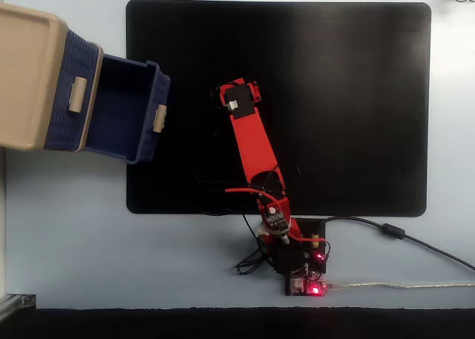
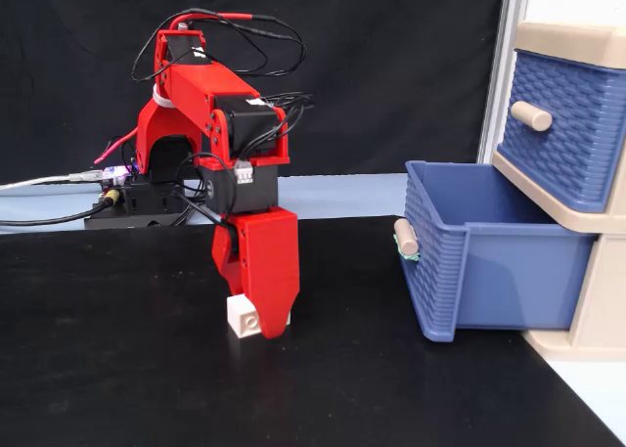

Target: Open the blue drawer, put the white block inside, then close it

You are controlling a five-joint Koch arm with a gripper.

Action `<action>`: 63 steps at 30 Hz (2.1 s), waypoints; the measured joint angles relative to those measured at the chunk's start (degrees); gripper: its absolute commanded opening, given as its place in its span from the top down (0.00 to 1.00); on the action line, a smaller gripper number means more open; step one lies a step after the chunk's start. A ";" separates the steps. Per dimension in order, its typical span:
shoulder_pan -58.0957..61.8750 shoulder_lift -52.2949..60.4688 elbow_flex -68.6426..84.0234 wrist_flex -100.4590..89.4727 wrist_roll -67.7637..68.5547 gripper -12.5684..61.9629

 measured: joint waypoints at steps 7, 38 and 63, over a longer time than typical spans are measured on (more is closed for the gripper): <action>0.09 -0.44 -0.44 5.71 -3.78 0.94; -32.70 -3.43 -46.93 4.31 -3.87 0.41; -18.72 -2.72 -41.75 31.03 -40.25 0.37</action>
